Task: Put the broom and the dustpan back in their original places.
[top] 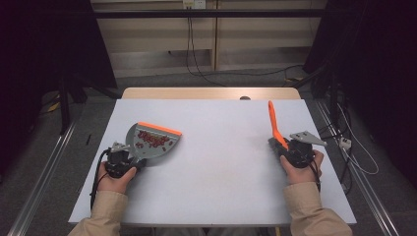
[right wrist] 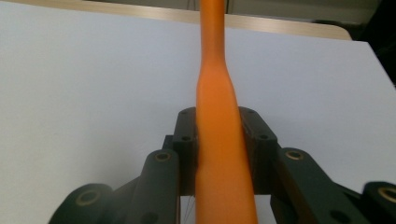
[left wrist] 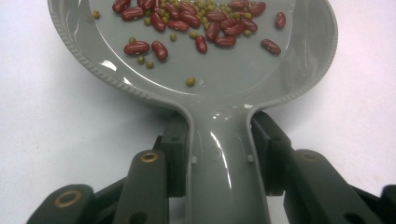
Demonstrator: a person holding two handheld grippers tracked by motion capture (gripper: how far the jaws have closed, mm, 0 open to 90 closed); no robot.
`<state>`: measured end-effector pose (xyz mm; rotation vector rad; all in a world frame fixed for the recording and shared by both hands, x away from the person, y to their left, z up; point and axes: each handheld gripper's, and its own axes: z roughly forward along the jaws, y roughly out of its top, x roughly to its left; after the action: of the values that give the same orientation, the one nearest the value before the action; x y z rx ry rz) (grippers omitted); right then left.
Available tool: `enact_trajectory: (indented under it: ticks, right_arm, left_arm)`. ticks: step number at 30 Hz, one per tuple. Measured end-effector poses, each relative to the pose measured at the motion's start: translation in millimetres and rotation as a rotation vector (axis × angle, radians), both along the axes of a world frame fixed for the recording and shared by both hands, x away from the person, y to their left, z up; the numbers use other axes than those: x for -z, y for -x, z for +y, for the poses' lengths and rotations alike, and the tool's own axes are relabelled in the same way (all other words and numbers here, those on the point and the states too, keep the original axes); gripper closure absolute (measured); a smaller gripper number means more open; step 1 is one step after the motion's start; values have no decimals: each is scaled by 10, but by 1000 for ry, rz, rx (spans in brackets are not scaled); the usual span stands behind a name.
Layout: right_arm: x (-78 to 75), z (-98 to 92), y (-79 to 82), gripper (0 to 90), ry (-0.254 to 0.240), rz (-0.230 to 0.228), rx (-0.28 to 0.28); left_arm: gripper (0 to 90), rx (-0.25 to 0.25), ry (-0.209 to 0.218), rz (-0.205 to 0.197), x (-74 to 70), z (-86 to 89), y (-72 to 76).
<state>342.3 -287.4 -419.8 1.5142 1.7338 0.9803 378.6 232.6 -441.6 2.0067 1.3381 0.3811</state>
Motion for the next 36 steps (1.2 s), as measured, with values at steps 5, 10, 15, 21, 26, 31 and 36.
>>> enact_trajectory:
  ticks: [5,10,15,21,26,31,36]
  right_arm:
    - [51,-68,-45,711,38,9,32]
    - [109,-28,-42,710,51,11,34]
    - [120,50,-34,700,43,7,27]
    - [126,190,-38,684,22,9,12]
    - [146,256,-62,666,-14,8,12]
    - [159,285,-57,614,-119,-19,-23]
    - [98,321,26,446,-163,-50,-107]
  left_arm:
    - [627,-15,0,21,34,-2,-37]
    - [623,-21,5,16,33,-12,-29]
    - [561,-15,39,11,18,-32,-2]
    - [505,2,65,9,21,-82,48]
    - [476,32,73,4,9,-114,97]
    - [401,49,105,-24,-29,-118,148]
    - [212,86,150,-86,-103,-69,245]
